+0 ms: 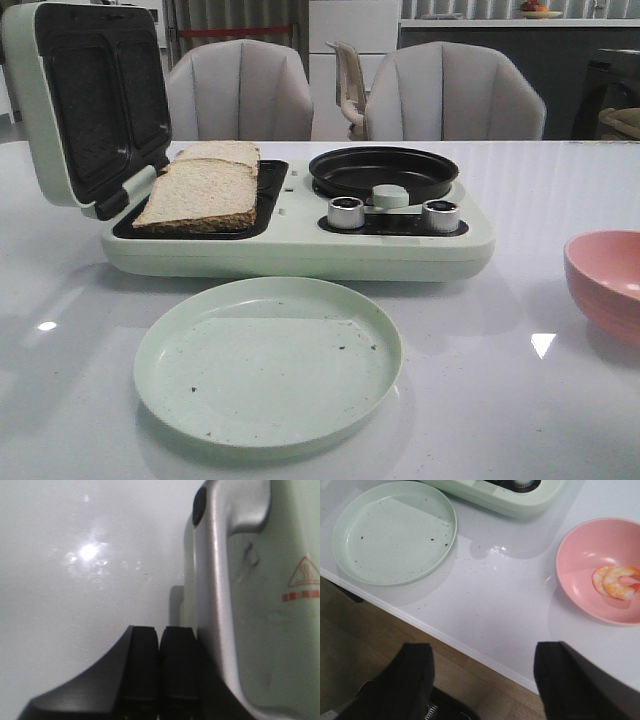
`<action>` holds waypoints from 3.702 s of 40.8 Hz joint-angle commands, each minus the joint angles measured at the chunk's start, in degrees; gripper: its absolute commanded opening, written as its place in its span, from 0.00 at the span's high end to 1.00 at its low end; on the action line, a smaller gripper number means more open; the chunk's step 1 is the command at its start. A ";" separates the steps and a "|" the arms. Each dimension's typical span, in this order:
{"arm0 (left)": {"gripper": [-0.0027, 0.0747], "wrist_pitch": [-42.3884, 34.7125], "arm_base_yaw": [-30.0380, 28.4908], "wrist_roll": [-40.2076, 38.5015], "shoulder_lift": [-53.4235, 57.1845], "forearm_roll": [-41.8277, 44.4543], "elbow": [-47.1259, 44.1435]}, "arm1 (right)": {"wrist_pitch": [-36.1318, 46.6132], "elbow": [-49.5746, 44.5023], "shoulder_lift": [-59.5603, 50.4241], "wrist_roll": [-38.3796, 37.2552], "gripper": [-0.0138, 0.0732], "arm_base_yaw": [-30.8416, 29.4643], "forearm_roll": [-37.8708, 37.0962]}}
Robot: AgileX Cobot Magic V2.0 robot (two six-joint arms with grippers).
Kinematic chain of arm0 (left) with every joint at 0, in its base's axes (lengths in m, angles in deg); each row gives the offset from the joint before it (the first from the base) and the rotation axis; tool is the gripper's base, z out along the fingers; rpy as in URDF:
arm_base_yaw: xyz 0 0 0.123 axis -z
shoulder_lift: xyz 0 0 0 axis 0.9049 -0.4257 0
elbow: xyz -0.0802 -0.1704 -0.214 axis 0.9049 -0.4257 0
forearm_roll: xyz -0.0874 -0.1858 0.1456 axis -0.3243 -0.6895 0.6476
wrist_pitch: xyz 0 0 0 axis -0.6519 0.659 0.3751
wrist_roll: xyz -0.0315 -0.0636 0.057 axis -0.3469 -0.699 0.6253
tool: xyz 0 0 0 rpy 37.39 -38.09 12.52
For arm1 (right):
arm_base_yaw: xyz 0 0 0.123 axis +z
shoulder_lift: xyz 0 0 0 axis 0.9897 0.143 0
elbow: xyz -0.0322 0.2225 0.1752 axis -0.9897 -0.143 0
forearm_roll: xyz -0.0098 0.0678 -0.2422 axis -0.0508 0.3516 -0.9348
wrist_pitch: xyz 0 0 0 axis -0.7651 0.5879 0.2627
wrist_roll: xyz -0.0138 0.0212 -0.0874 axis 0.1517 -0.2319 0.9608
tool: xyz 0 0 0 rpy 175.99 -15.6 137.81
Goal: Make breakfast with bread and shrimp
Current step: 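Push the sandwich maker lid down with the left gripper to close it, then reach the right gripper to the pink bowl and grasp its rim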
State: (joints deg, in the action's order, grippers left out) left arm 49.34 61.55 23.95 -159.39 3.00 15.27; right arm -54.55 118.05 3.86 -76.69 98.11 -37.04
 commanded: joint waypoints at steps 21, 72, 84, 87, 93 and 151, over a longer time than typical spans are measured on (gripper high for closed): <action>0.84 -7.14 19.69 6.48 14.61 -0.59 -8.96 | 2.97 1.63 -0.12 0.05 0.23 -0.26 0.29; 0.84 -7.83 44.84 -17.48 44.20 27.02 -38.17 | 2.96 1.63 -0.12 0.05 0.23 -0.26 0.21; 0.84 -7.79 44.84 -17.48 44.20 27.02 -38.17 | 6.11 1.63 -0.12 0.05 0.23 -0.26 0.26; 0.84 -7.79 44.84 -17.48 44.20 27.02 -38.17 | 7.85 1.63 -0.12 0.05 0.23 -0.26 0.26; 0.84 -7.79 44.84 -17.48 44.20 27.02 -38.17 | 11.64 1.63 -0.12 0.05 0.23 -0.26 0.18; 0.84 -7.80 44.84 -17.48 44.20 26.48 -38.17 | 11.20 28.85 61.20 -0.92 0.28 -28.85 -5.20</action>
State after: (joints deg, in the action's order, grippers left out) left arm 45.62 105.97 6.87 -116.17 29.91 -24.38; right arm -45.88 144.73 66.20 -77.81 69.50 -42.05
